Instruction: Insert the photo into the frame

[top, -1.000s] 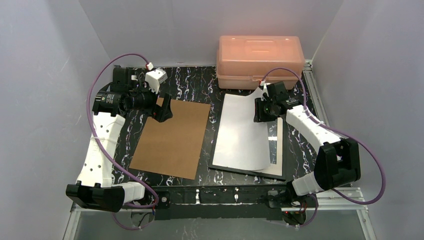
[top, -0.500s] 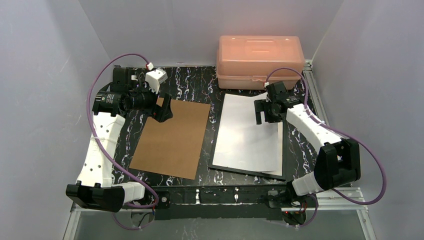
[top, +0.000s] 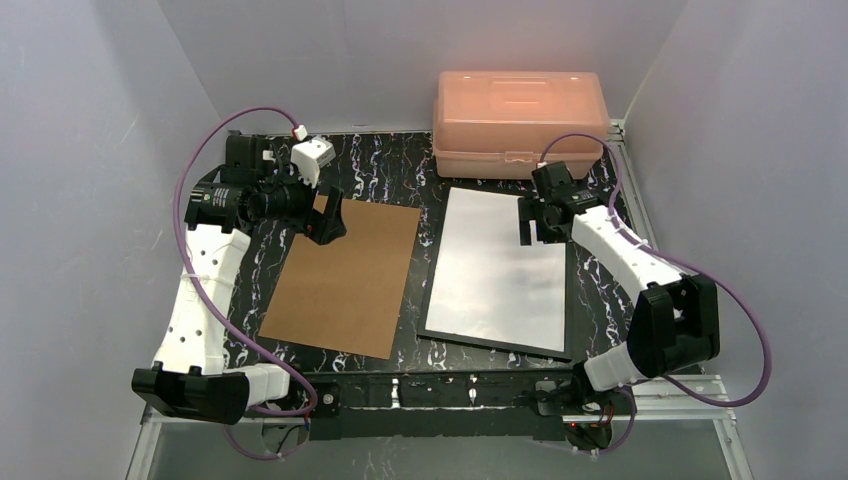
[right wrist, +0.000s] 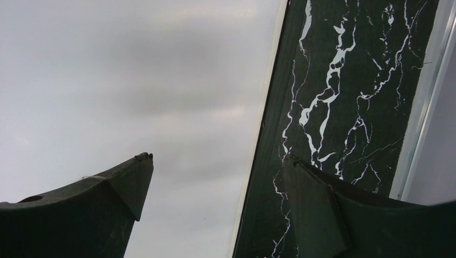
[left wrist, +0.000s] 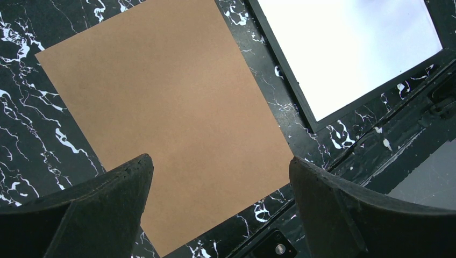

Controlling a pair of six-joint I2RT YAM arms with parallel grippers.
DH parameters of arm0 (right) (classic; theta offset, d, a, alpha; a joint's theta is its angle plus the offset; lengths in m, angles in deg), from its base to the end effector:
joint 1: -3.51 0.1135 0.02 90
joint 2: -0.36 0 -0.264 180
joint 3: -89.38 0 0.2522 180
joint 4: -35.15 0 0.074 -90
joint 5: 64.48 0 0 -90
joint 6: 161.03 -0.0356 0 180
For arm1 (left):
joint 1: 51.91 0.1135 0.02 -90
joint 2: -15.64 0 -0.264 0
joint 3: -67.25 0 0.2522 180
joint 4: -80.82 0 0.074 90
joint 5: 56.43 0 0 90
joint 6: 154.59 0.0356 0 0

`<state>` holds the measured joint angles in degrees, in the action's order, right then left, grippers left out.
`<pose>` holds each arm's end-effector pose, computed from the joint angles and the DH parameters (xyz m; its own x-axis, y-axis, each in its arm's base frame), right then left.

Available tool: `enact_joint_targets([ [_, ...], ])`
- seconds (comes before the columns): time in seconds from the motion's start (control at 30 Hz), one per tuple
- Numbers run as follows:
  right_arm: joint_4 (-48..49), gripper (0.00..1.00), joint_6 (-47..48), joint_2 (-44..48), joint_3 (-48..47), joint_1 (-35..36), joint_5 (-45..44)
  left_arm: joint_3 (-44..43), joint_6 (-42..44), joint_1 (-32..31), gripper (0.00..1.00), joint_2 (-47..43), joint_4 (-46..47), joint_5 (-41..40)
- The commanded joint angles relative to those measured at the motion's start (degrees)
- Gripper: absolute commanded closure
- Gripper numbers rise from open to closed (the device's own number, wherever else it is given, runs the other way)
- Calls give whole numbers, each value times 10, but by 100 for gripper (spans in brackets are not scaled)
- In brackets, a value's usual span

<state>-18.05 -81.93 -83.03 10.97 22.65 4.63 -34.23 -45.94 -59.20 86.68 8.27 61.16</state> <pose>0.2851 0.0855 0.2627 -0.8126 -0.0950 -0.5750 0.0254 0.9799 -0.1978 0.2260 -0.0455 0.4202 -0.4853 0.3478 -0.8022 0.6422 0.7644 -0.0570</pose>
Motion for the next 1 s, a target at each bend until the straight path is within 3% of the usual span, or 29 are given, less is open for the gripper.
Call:
enact_joint_targets([
  [0.0,1,1,-35,8,-12,0,29,-3,8,0,4,-5,-14,15],
  [0.07,14,3,-59,29,16,3,60,-2,11,0,4,-2,-16,15],
  [0.2,47,16,-118,76,89,18,131,3,12,0,4,9,-16,14],
  [0.37,47,37,-187,119,159,106,140,2,10,0,4,17,-16,15],
  [0.7,62,48,-305,222,300,164,203,0,10,0,4,26,-16,18],
  [0.97,74,47,-294,197,312,164,201,-2,10,0,4,25,-16,15],
])
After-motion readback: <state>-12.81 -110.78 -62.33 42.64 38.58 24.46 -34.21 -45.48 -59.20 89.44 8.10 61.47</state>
